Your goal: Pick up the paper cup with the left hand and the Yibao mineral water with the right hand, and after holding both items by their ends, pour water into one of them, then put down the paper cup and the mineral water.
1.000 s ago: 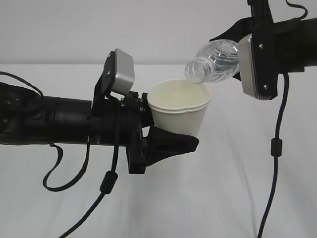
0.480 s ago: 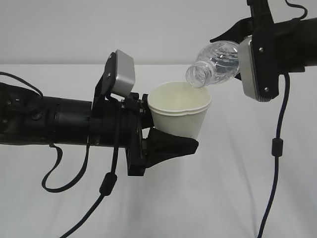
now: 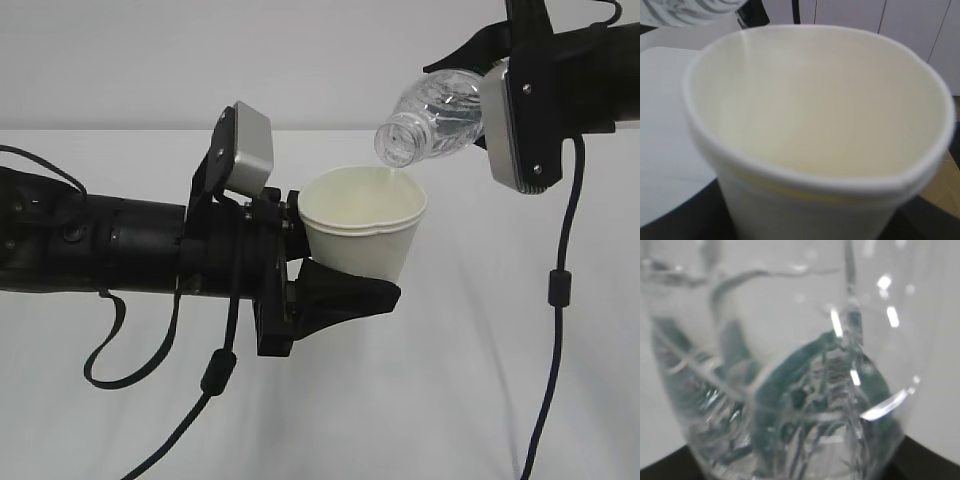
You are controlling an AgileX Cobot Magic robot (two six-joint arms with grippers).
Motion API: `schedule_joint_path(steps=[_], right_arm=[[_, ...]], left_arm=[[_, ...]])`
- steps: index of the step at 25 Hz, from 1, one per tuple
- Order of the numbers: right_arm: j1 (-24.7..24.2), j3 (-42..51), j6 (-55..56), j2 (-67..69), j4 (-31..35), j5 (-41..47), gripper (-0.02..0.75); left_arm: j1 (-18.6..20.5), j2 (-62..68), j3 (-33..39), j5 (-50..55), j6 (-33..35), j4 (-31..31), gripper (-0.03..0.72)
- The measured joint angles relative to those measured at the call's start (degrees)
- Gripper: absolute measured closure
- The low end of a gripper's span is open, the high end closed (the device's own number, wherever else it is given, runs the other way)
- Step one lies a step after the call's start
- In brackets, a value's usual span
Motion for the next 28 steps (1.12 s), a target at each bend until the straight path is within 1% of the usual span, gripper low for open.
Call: schedule_joint_path(steps=[28], right_arm=[[0.0,-0.5,-2.1,0.0,0.0,0.0,0.322]], left_arm=[[0.0,0.0,0.0,0.0,0.0,0.1,0.223]])
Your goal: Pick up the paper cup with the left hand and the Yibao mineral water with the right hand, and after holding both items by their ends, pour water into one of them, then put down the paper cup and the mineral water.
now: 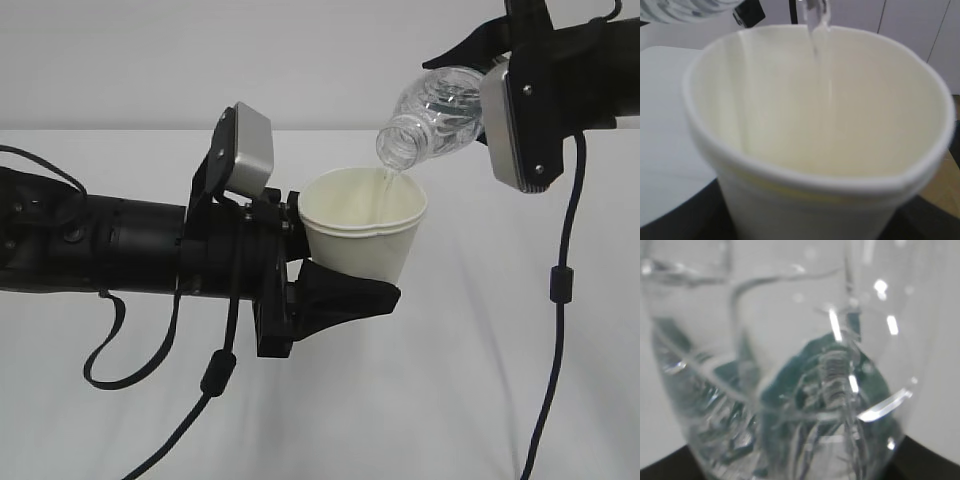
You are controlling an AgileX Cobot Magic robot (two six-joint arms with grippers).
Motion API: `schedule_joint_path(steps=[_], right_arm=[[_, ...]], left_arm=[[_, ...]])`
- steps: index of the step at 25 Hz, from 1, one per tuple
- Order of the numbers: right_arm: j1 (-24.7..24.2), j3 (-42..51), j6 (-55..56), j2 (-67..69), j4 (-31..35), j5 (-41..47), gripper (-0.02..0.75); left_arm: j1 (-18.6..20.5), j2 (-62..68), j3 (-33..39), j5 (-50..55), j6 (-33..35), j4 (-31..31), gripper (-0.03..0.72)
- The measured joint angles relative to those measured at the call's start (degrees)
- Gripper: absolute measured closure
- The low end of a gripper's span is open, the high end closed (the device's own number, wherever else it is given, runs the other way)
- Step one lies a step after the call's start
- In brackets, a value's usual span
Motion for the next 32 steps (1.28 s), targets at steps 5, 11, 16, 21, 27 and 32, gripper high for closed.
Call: schedule_joint_path(steps=[5,11,16,21,27,32], right_arm=[[0.0,0.0,0.0,0.0,0.0,0.0,0.323],[0.0,-0.1,0.0,0.0,0.0,0.0,0.323],[0.0,-0.1,0.0,0.0,0.0,0.0,0.323],[0.0,-0.1,-0.1,0.0,0.0,0.0,0.323],[0.0,-0.1,-0.2,0.0,0.0,0.0,0.323],[0.0,-0.1,-0.2,0.0,0.0,0.0,0.323]], left_arm=[[0.0,0.0,0.0,0.0,0.0,0.5,0.223],[0.0,0.0,0.0,0.0,0.0,0.7,0.223],[0.0,0.0,0.0,0.0,0.0,0.7,0.223],[0.0,0.0,0.0,0.0,0.0,0.7,0.223],[0.0,0.0,0.0,0.0,0.0,0.7,0.223],[0.0,0.0,0.0,0.0,-0.3,0.7,0.223]])
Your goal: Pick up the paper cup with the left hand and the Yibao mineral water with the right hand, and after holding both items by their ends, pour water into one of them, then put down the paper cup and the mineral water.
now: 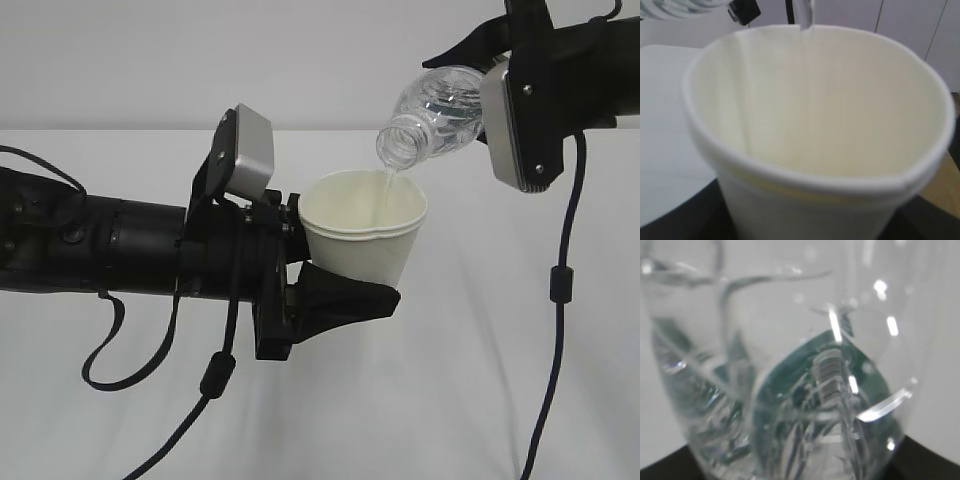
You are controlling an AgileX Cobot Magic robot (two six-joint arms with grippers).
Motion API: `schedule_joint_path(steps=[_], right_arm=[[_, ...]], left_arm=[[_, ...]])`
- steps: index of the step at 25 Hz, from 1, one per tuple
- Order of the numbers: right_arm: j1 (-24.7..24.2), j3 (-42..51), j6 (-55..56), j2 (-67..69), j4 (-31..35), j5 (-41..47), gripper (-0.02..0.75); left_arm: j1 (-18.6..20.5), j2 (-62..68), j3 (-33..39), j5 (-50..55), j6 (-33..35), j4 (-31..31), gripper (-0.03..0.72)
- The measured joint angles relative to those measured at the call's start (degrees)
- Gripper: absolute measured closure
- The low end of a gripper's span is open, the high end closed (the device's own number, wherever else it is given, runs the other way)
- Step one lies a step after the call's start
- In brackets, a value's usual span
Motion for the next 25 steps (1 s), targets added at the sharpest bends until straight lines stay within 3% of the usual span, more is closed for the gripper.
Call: schedule_joint_path(steps=[25], right_arm=[[0.0,0.0,-0.5,0.0,0.0,0.0,0.323]], left_arm=[[-0.6,0.0,0.0,0.0,-0.1,0.4,0.223]])
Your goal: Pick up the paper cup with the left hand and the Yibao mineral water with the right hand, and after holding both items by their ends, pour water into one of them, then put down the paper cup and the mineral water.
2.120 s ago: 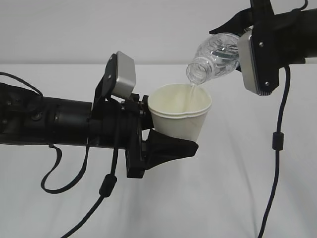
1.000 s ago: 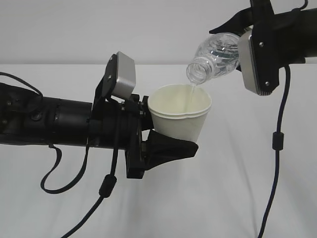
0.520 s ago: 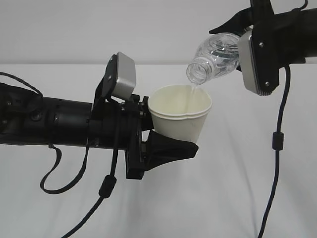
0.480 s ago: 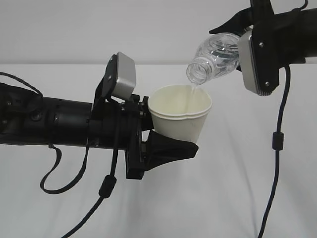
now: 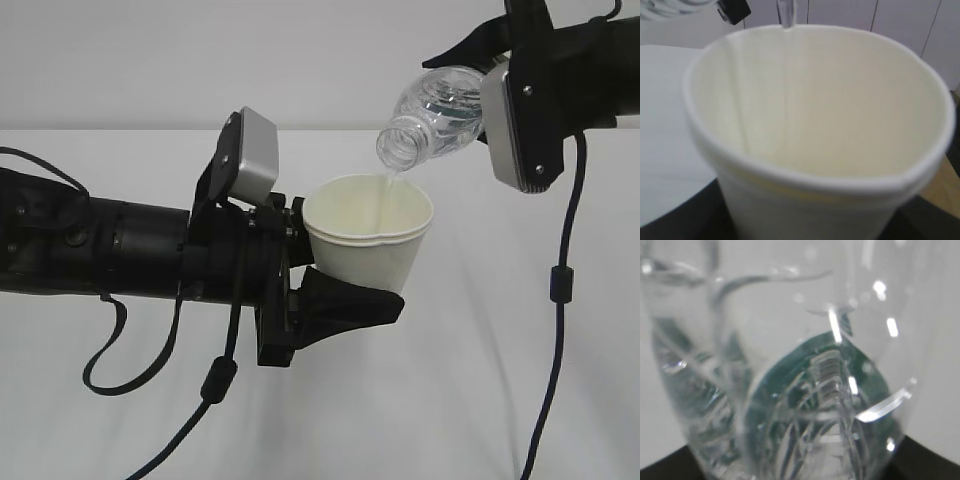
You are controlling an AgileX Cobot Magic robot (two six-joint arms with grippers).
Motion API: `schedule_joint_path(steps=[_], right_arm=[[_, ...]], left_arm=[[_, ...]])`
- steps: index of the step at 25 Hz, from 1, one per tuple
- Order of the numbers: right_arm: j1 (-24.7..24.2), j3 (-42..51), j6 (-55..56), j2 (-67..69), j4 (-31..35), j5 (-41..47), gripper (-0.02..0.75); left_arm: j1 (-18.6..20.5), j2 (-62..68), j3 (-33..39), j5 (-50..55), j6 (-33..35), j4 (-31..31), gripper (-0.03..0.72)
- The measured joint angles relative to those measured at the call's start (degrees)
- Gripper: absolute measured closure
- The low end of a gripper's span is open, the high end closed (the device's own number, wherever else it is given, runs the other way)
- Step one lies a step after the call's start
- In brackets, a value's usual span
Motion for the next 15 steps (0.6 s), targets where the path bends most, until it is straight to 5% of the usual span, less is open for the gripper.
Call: schedule_joint_path(steps=[15], right_arm=[[0.0,0.0,-0.6,0.0,0.0,0.0,0.323]], left_arm=[[0.0,0.0,0.0,0.0,0.0,0.0,0.223]])
